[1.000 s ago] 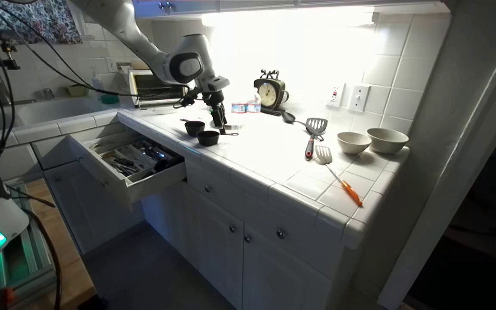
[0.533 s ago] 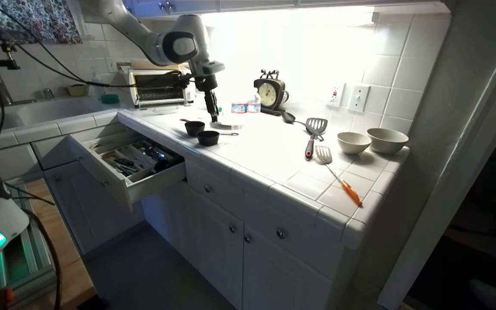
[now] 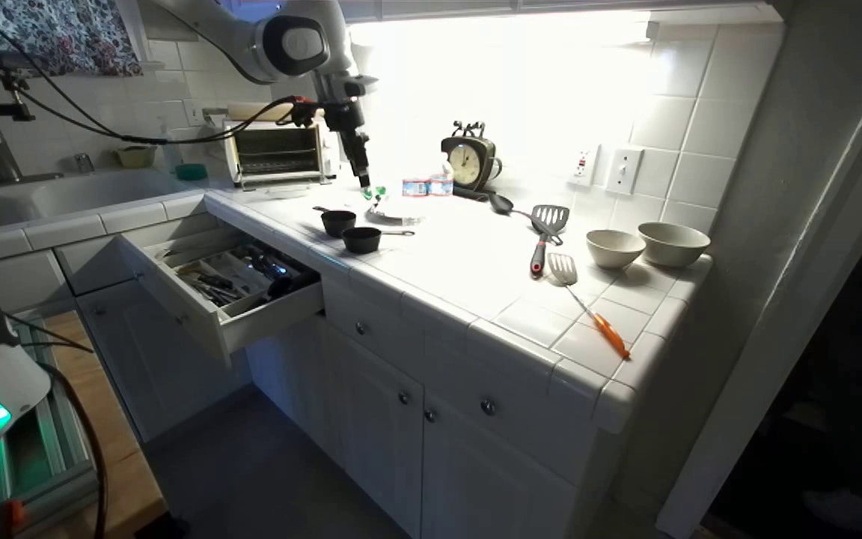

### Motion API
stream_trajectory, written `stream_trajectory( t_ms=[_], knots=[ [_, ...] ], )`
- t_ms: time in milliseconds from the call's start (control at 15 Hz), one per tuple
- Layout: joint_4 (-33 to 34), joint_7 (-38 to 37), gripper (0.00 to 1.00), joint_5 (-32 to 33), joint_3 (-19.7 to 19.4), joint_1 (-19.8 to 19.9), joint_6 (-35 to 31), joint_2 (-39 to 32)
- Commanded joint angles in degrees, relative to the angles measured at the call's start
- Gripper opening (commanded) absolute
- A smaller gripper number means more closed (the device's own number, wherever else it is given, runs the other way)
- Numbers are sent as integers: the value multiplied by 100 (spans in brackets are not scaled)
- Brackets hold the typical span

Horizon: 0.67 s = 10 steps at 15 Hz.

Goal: Move the objects from the black scop on the right into the scoop on the left

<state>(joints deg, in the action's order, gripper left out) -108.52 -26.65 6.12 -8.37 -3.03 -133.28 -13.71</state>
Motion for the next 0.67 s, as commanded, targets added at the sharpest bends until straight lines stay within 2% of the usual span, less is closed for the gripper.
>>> stream_trajectory(
  t_ms=[0,200,267,600],
  knots=[
    [-372,633,100,17,191,125,127,425],
    [-552,948,100,33,260,153,58,593],
    [-251,722,100,21,240,154,84,306],
    [-261,742,100,19,249,167,84,310]
  ],
)
